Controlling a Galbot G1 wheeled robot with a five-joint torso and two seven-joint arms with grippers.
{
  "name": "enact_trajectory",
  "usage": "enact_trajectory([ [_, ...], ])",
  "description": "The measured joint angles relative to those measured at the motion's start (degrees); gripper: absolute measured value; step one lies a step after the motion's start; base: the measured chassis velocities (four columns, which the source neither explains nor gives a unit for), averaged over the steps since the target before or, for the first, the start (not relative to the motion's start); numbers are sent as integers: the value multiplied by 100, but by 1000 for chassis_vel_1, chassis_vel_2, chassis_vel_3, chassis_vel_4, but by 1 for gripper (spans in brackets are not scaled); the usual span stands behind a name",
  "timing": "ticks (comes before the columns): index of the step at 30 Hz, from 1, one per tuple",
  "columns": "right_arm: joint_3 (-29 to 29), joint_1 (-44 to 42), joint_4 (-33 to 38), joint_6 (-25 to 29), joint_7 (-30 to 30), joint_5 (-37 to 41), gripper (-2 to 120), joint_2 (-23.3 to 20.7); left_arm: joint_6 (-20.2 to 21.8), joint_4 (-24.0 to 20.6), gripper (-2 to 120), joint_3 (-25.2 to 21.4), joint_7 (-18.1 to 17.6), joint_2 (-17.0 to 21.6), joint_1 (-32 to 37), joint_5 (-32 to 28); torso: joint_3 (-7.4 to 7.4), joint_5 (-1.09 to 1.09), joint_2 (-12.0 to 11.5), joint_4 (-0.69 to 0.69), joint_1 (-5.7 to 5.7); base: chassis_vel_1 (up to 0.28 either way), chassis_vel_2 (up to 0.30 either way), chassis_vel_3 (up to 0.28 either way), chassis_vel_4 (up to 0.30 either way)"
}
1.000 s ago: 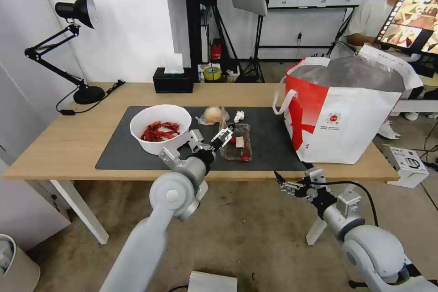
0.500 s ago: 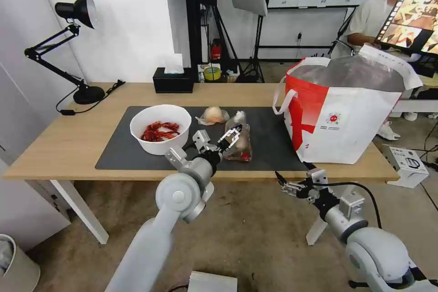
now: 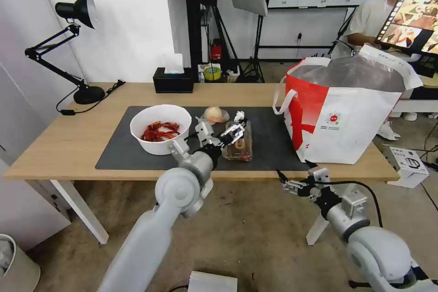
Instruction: Pick up the trash from the table and place it into the takeout bag.
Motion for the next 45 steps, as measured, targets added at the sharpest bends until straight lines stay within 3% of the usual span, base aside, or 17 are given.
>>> enact_trajectory([
  [4,70,-73,-26,16,2,36,100,66,0,48,96,14,22,44,-44,-3,0,0,0,0,0,0,0,0,0],
  [6,64,-161,-73,70,2,26,100,177,-2,137,84,76,131,102,-110,108,0,0,0,1,0,0,0,0,0],
  [8,49,-164,-82,79,2,7,100,230,-2,168,80,115,218,107,-113,252,0,0,0,1,0,0,0,0,0],
  [11,1,-165,-82,86,2,-22,100,307,-7,251,70,225,419,100,-44,782,0,1,0,0,0,0,0,0,0],
  [13,-32,-150,-68,90,0,-22,100,334,-38,372,59,420,698,124,42,1561,0,0,0,1,0,0,0,0,0],
  [14,-32,-150,-68,90,0,-22,100,334,-38,372,59,420,698,124,42,1561,0,0,0,1,0,0,0,0,0],
  [17,-40,-92,-68,100,-1,-11,100,323,-171,604,43,714,1190,274,-2,2672,0,0,0,1,0,0,0,0,0],
  [19,-46,-90,-66,101,-1,-9,100,321,-184,646,39,752,1230,293,-33,2765,0,0,0,1,0,0,0,0,0],
  [21,-79,-55,-59,105,-4,-4,100,303,-215,878,28,918,1327,388,-239,3104,0,0,0,0,0,0,0,0,0],
  [23,-82,-44,-59,106,-4,-2,100,300,-220,932,27,946,1350,416,-290,3170,0,0,0,0,0,0,0,0,0],
  [25,-95,9,-55,106,-4,25,100,287,-225,1113,14,1030,1400,540,-482,3298,0,0,0,1,0,0,0,0,0],
  [27,-96,19,-51,107,-3,54,100,280,-225,1141,13,1040,1402,563,-506,3304,0,0,0,1,0,0,0,0,0],
  [29,-101,76,-41,106,26,257,100,244,-219,1252,2,1068,1407,650,-570,3353,0,0,0,1,0,0,0,0,0],
  [35,-102,213,-2,102,217,961,100,190,-179,1373,0,1088,1439,765,-602,3489,0,0,0,1,0,0,0,0,0],
  [37,-77,381,5,95,415,1616,100,155,-161,1430,0,1120,1481,824,-600,3605,0,0,0,1,0,0,0,0,0],
  [43,-70,605,-52,60,635,2292,100,147,-152,1442,0,1153,1504,852,-560,3642,0,0,0,1,0,0,0,0,0],
  [45,-94,802,-138,-34,842,2861,100,121,-144,1442,0,1185,1512,839,-540,3648,0,0,0,1,0,0,0,0,0],
])
